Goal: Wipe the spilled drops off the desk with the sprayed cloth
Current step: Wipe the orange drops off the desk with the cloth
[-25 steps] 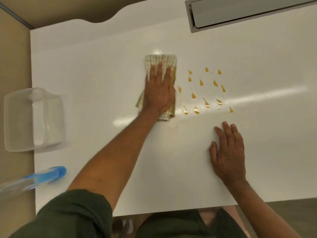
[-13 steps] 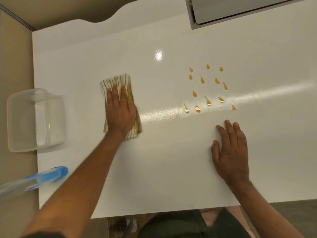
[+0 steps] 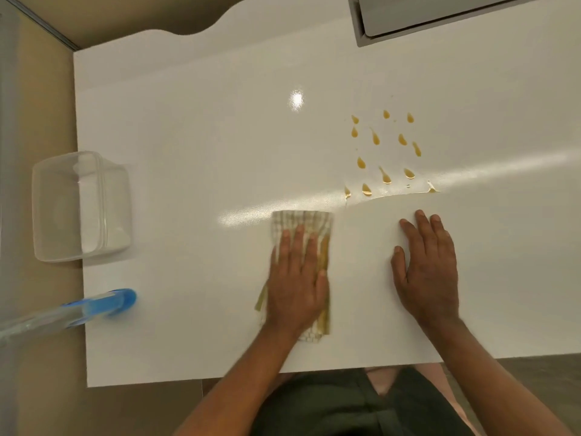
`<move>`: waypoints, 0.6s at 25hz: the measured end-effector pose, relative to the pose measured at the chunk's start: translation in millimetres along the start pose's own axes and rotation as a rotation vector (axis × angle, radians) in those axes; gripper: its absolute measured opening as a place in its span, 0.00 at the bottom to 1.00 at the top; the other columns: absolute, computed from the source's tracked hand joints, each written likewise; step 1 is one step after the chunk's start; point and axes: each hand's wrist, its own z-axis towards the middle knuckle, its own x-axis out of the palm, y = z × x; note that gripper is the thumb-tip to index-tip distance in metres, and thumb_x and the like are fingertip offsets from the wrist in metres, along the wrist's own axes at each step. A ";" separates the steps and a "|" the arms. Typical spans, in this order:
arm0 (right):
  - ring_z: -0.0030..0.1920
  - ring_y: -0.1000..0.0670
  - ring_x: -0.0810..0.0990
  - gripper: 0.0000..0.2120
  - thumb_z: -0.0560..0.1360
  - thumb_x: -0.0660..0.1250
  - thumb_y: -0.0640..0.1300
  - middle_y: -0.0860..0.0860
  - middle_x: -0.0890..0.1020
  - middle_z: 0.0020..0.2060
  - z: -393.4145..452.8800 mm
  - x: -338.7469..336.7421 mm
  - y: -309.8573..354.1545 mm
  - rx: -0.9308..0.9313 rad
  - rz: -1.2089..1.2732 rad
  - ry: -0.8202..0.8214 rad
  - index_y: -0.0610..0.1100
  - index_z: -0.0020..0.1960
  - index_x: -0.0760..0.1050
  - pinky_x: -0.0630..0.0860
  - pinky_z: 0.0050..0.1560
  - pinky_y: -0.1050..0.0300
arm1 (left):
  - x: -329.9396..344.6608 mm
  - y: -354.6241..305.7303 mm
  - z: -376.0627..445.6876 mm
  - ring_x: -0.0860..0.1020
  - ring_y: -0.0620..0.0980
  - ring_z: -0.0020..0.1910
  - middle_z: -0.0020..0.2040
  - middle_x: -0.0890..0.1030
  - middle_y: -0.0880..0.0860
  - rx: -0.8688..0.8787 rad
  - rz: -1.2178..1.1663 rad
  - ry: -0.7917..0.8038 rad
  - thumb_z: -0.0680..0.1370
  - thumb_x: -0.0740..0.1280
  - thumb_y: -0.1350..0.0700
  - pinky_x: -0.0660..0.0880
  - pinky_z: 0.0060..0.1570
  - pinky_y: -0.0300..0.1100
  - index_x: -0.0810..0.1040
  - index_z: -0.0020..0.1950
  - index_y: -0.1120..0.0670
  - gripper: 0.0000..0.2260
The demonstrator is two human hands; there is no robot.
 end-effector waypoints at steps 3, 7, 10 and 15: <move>0.85 0.42 0.57 0.26 0.84 0.56 0.50 0.45 0.63 0.83 -0.2 0.0 -0.8 -0.006 0.004 -0.002 0.44 0.81 0.65 0.57 0.84 0.42 | -22.6 55.9 22.0 0.58 0.66 0.83 0.83 0.61 0.63 -0.181 0.039 -0.069 0.85 0.52 0.50 0.61 0.79 0.63 0.62 0.83 0.60 0.27; 0.85 0.42 0.56 0.26 0.84 0.56 0.49 0.44 0.63 0.83 -0.2 0.8 0.3 0.006 -0.018 0.003 0.44 0.81 0.65 0.55 0.84 0.44 | -63.3 125.6 125.9 0.60 0.69 0.81 0.82 0.63 0.66 -0.364 0.088 -0.120 0.84 0.52 0.51 0.61 0.79 0.64 0.63 0.82 0.62 0.27; 0.85 0.41 0.56 0.26 0.84 0.56 0.49 0.43 0.63 0.83 1.2 1.0 0.0 -0.009 -0.038 -0.002 0.43 0.81 0.65 0.55 0.84 0.43 | -76.3 116.0 212.1 0.57 0.68 0.82 0.83 0.60 0.64 -0.354 0.105 -0.138 0.83 0.48 0.48 0.59 0.80 0.62 0.61 0.83 0.59 0.30; 0.85 0.42 0.56 0.26 0.84 0.56 0.49 0.44 0.63 0.83 0.4 0.2 1.0 0.007 -0.033 0.005 0.44 0.81 0.65 0.55 0.84 0.44 | -58.5 21.0 264.3 0.55 0.63 0.84 0.85 0.58 0.61 -0.150 0.101 -0.135 0.83 0.48 0.48 0.54 0.82 0.59 0.59 0.84 0.56 0.30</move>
